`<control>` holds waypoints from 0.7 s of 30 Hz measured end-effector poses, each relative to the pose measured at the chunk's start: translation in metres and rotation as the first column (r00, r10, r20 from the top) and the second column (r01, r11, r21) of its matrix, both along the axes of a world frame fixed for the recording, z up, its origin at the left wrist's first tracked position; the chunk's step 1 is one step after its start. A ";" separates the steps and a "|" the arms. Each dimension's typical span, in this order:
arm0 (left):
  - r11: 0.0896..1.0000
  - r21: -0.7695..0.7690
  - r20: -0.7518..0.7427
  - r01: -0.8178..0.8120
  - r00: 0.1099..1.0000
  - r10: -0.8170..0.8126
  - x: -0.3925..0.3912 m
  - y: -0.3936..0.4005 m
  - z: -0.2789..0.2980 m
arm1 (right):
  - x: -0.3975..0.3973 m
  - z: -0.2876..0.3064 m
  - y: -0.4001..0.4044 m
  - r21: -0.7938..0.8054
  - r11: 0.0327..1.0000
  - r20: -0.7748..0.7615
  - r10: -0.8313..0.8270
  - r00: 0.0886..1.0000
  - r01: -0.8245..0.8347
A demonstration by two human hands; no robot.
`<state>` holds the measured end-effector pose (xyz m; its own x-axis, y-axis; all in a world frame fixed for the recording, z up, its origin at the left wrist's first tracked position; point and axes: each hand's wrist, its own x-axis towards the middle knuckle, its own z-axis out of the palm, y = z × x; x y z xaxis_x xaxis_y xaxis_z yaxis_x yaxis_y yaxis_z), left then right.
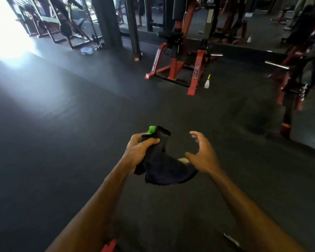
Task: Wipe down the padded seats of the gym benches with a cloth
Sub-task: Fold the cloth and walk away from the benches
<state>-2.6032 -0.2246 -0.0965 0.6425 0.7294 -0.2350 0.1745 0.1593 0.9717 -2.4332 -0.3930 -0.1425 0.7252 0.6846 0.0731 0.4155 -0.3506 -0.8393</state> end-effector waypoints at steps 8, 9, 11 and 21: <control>0.949 -0.246 0.378 0.195 0.921 -0.092 0.023 0.111 0.046 | 0.037 0.036 0.144 0.104 0.844 -0.347 0.527 0.776 -0.527; 0.923 -0.351 0.460 0.158 0.888 0.023 0.017 0.135 0.042 | 0.038 0.046 0.166 0.159 0.846 -0.430 0.524 0.735 -0.509; 0.859 -0.503 0.516 0.094 0.830 0.211 0.007 0.169 0.023 | 0.038 0.060 0.204 0.293 0.845 -0.547 0.532 0.647 -0.447; 0.780 -0.622 0.324 -0.067 0.885 0.334 0.019 0.327 -0.031 | 0.027 0.094 0.466 0.400 0.872 -0.540 0.474 0.695 -0.284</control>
